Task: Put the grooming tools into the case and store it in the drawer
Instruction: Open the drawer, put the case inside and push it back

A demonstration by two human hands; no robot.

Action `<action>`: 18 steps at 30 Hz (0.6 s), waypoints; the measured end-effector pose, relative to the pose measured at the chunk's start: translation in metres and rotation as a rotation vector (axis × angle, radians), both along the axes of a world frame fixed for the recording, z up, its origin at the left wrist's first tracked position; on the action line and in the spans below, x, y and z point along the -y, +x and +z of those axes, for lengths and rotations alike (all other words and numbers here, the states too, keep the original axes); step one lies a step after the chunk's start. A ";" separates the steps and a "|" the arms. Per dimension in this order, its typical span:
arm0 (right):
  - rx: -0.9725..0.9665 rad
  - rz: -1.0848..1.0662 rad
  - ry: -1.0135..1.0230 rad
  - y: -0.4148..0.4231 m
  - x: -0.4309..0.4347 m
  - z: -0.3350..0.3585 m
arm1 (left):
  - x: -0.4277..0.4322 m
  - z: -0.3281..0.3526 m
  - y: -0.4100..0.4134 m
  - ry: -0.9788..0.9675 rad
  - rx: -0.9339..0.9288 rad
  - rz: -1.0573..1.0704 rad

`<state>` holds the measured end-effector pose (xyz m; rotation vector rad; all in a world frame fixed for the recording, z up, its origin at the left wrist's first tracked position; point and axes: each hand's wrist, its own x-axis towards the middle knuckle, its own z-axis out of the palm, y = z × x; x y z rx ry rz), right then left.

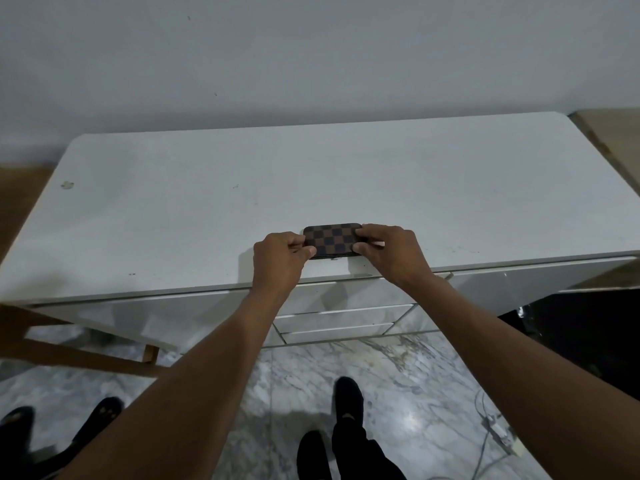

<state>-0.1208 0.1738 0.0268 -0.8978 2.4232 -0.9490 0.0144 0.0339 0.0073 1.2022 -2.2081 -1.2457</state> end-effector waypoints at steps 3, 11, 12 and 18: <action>-0.010 -0.002 0.002 0.000 0.002 0.000 | 0.001 0.000 -0.003 0.014 0.020 0.007; -0.056 -0.015 0.038 0.007 0.007 -0.004 | -0.003 0.000 -0.004 -0.019 0.045 -0.002; -0.065 -0.017 0.038 0.009 0.007 -0.004 | -0.004 0.000 -0.004 -0.023 0.042 -0.005; -0.144 0.009 0.051 0.015 0.004 -0.008 | -0.009 -0.002 -0.003 -0.032 0.034 -0.002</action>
